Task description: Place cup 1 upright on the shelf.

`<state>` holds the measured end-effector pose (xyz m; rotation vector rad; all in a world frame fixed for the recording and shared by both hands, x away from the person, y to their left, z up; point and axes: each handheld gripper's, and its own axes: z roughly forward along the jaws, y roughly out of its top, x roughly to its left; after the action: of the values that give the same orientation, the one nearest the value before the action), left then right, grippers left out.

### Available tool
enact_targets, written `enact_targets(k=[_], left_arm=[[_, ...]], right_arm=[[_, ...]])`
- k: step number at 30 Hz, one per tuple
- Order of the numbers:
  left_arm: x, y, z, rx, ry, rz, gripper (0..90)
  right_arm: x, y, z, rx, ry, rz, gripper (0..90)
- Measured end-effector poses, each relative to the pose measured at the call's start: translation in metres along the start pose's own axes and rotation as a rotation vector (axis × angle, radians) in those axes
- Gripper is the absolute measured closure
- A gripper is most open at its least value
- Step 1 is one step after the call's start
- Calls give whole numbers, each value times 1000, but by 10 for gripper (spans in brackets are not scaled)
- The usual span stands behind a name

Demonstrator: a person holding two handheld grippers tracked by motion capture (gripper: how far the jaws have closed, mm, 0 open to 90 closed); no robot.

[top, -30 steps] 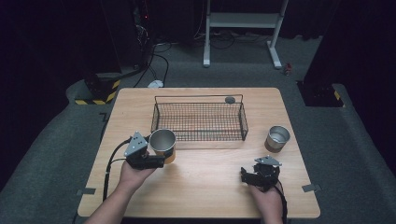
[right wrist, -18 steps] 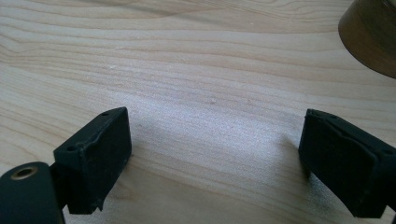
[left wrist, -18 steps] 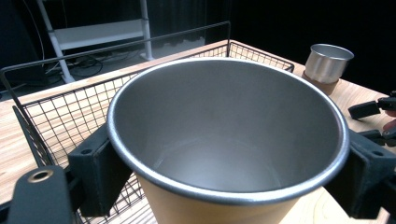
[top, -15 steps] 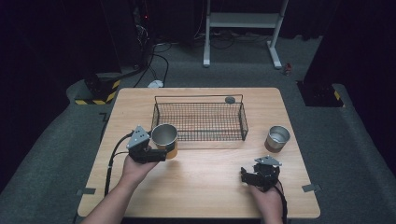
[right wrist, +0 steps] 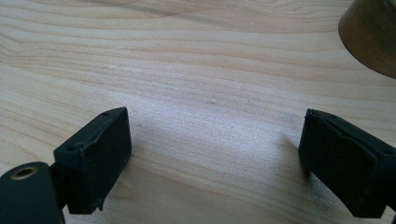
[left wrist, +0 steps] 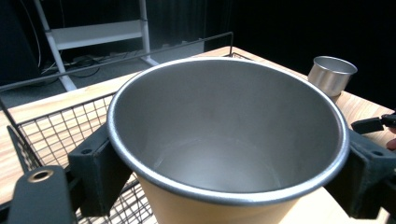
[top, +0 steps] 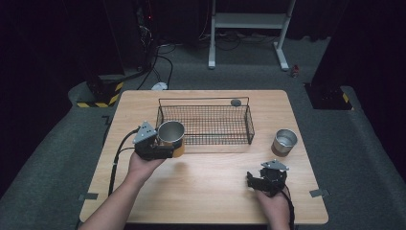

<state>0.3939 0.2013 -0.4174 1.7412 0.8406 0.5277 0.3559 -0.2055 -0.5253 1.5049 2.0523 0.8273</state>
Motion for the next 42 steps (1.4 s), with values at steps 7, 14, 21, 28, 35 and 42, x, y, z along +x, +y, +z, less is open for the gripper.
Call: enact_targets(k=[7, 14, 21, 28, 35, 42], left_arm=[[0, 9, 9, -1, -2, 10, 137], [7, 18, 24, 11, -4, -9, 137], [13, 28, 30, 9, 30, -2, 137], [20, 36, 35, 13, 51, 3, 137], [31, 34, 48, 20, 76, -25, 137], [39, 38, 59, 20, 95, -39, 137]], right_arm=[[0, 0, 0, -1, -1, 0, 93], [0, 0, 0, 1, 1, 3, 94], [0, 0, 0, 1, 1, 3, 94], [0, 0, 0, 1, 3, 2, 94], [0, 0, 0, 1, 3, 3, 95], [0, 0, 0, 1, 4, -1, 95]])
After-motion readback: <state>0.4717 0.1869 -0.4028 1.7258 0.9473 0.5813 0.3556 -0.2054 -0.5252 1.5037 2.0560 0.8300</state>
